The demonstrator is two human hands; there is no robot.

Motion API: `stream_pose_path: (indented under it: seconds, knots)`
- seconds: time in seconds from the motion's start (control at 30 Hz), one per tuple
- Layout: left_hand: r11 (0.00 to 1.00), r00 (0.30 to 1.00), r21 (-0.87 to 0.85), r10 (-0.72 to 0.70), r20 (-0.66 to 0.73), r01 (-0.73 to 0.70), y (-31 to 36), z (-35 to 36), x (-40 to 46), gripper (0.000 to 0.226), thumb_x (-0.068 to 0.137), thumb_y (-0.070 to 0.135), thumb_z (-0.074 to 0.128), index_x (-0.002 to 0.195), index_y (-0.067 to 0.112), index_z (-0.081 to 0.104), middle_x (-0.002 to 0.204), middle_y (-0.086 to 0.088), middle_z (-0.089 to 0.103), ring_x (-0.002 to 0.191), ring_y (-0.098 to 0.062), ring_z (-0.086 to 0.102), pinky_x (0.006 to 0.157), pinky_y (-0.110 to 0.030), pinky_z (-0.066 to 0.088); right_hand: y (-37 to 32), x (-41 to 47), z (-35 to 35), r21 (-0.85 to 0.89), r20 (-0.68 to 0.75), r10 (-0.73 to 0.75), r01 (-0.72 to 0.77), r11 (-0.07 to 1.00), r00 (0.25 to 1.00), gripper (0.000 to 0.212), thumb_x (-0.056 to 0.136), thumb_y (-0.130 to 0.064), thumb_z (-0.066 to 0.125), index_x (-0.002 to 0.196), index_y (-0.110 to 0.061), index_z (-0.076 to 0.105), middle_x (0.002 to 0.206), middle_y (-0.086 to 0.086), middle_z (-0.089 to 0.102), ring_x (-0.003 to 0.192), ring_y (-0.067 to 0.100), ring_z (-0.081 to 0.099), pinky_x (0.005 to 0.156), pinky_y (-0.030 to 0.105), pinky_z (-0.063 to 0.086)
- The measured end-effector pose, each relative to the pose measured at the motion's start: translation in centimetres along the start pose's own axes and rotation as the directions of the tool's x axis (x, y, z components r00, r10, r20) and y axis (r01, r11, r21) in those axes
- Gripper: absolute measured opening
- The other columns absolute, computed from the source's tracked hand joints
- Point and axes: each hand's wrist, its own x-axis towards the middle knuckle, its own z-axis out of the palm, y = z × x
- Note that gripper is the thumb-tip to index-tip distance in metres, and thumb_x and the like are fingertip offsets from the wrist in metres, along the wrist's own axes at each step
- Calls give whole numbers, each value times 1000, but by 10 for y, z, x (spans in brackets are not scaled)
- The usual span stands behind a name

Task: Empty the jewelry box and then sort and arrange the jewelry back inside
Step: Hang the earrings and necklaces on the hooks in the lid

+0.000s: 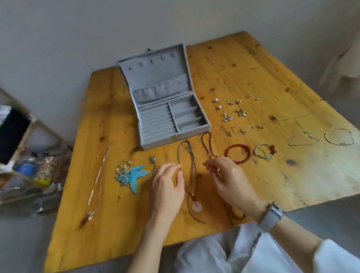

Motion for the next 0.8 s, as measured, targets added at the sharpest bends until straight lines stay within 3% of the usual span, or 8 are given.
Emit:
stream_pose_path:
  seconds: [0.17, 0.27, 0.37, 0.5, 0.67, 0.8]
  knots:
    - [983, 967, 15, -177, -184, 183, -67, -54, -27, 18, 86, 4, 57, 100, 8, 69, 104, -4, 64, 97, -18, 59, 85, -16, 36, -50, 10, 56, 22, 152, -157, 156, 988, 976, 19, 90, -10, 50, 104, -13, 63, 98, 2, 62, 91, 18, 56, 76, 23, 45]
    - [965, 939, 28, -246, -240, 260, -93, -78, -31, 19, 87, 7, 56, 102, 10, 68, 105, -3, 63, 98, -17, 58, 82, -12, 31, -73, 17, 79, 36, 223, -209, 206, 978, 952, 18, 90, -12, 51, 104, -10, 62, 100, 6, 62, 91, 22, 57, 78, 31, 49]
    - [933, 910, 55, -334, -245, 357, -117, -93, -24, 21, 88, 12, 56, 107, 11, 66, 110, -5, 59, 101, -21, 56, 88, -22, 36, -87, 26, 94, 13, 290, -236, 243, 970, 927, 19, 91, -12, 50, 104, -9, 62, 100, 10, 61, 91, 26, 56, 78, 38, 49]
    - [876, 875, 107, -448, -182, 470, -145, -101, -3, 28, 88, 25, 57, 114, 15, 62, 118, -7, 53, 111, -27, 48, 95, -41, 39, -95, 34, 107, -30, 337, -238, 263, 964, 911, 22, 91, -14, 48, 109, -10, 61, 106, 8, 60, 96, 25, 54, 80, 33, 46]
    - [869, 885, 180, -438, -156, 462, -156, -101, 19, 34, 86, 38, 59, 115, 21, 61, 121, -4, 50, 118, -27, 41, 100, -42, 31, -96, 40, 113, -46, 346, -226, 257, 965, 910, 21, 91, -12, 48, 108, -8, 61, 105, 9, 60, 96, 25, 53, 81, 37, 48]
    - [867, 886, 196, -430, -173, 459, -157, -98, 28, 31, 86, 39, 58, 114, 25, 60, 122, -2, 49, 118, -24, 39, 96, -41, 27, -94, 45, 118, -63, 369, -216, 257, 964, 904, 21, 91, -10, 48, 107, -7, 62, 104, 11, 61, 95, 25, 53, 82, 38, 49]
